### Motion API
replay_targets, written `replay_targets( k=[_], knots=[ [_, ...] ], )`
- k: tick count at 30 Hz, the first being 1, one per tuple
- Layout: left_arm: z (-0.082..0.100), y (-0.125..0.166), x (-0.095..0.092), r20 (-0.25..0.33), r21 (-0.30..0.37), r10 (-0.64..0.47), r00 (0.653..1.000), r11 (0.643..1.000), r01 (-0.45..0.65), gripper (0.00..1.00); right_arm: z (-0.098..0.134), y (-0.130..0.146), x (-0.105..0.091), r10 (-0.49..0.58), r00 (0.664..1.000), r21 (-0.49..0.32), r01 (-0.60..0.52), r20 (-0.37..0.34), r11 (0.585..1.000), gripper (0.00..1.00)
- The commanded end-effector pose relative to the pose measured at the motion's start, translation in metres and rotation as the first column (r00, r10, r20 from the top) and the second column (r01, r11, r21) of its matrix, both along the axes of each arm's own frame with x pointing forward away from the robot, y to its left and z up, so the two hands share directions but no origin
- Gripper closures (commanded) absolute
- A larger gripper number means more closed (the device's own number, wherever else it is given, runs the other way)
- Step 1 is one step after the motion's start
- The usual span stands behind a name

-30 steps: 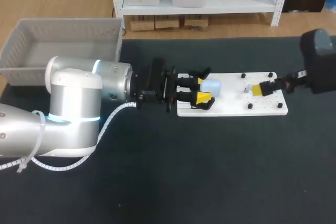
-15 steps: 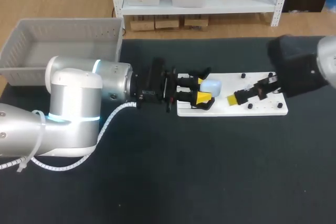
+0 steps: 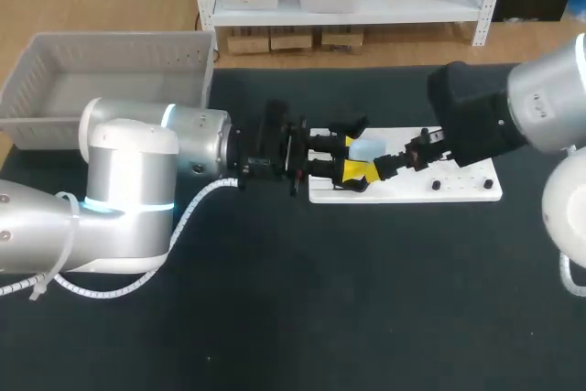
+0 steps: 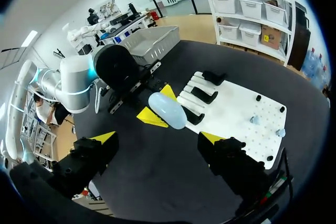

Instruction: Pick up each earbud case from the left stands, insert the matching earbuds, close the lid, and place the case in the box.

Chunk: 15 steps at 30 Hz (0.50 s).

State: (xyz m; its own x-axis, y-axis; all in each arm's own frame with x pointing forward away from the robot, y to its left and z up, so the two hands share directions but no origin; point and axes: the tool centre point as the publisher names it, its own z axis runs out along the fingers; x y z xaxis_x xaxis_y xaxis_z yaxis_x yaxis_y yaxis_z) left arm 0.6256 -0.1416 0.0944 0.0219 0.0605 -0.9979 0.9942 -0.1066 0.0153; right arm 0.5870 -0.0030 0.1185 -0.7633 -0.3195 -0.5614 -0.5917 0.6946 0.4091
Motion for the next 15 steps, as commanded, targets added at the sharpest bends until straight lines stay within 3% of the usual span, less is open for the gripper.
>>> replay_targets(
  k=[1, 15],
  knots=[
    [-0.001, 0.000, -0.001, 0.003, -0.004, 0.003, 1.000, 1.000, -0.003, 1.00, -0.005, 0.004, 0.008, -0.005, 1.000, 0.000, 0.005, -0.013, 1.000, 0.00],
    [-0.001, 0.000, -0.001, 0.003, -0.004, 0.003, 1.000, 1.000, -0.003, 1.00, -0.019, 0.000, 0.025, -0.050, 0.999, -0.041, 0.050, -0.014, 0.998, 0.00]
  ],
)
